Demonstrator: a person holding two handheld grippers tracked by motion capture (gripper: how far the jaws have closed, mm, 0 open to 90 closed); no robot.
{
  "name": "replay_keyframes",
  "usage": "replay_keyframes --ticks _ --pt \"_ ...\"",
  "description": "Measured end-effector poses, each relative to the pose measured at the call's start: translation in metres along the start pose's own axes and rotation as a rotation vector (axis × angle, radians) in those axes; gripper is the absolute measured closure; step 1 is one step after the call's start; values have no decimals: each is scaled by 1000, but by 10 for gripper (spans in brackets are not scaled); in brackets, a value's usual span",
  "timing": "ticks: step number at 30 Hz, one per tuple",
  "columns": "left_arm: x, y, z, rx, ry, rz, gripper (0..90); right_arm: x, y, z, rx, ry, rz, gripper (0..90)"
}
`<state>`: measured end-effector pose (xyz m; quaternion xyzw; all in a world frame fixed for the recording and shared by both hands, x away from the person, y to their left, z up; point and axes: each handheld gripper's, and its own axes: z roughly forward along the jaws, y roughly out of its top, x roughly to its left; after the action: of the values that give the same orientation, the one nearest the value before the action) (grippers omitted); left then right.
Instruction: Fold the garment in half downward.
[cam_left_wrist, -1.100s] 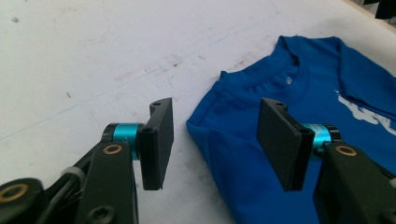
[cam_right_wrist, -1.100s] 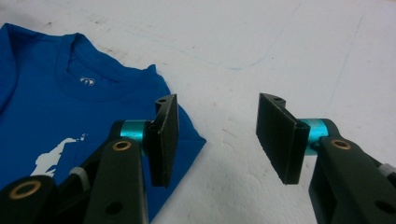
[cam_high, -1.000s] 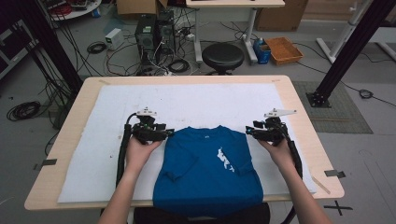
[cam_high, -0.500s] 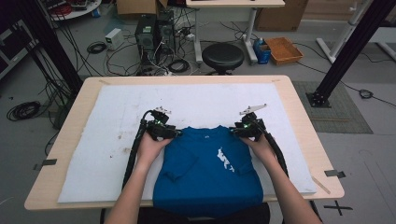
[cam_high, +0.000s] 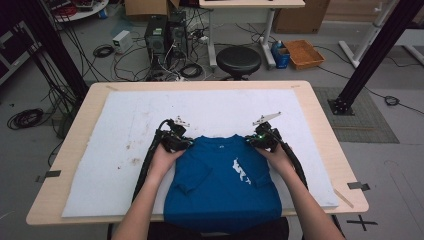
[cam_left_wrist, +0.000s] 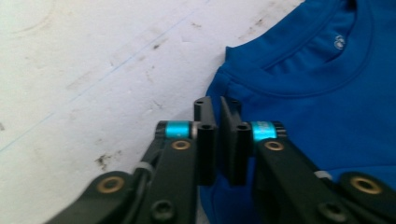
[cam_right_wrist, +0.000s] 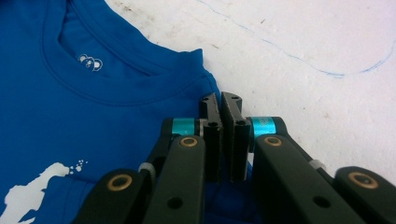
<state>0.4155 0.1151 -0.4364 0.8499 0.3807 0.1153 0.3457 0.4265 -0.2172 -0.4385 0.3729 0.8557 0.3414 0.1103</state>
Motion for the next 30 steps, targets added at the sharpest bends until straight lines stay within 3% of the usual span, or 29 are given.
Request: replay_keyframes --ticks 5,11,14,16,21,23,30 --pt "0 0 -1 -5 5 12 871 -2 0 -2 -21 2 9 882" --pt "8 1 -3 -46 -4 -9 874 -7 4 -4 -40 13 32 883" --pt "18 3 -2 -67 8 -27 874 -14 13 -3 -67 15 39 885" --pt "23 9 -3 -79 15 -41 874 -18 20 -1 -56 13 48 885" --pt "33 33 -5 -116 41 -10 874 -27 38 0 -81 -9 46 886" --pt "36 38 -6 -125 39 -7 874 -30 41 -3 -122 -15 48 886" --pt "32 35 -19 -158 11 17 874 -34 38 -14 -146 -1 71 886"
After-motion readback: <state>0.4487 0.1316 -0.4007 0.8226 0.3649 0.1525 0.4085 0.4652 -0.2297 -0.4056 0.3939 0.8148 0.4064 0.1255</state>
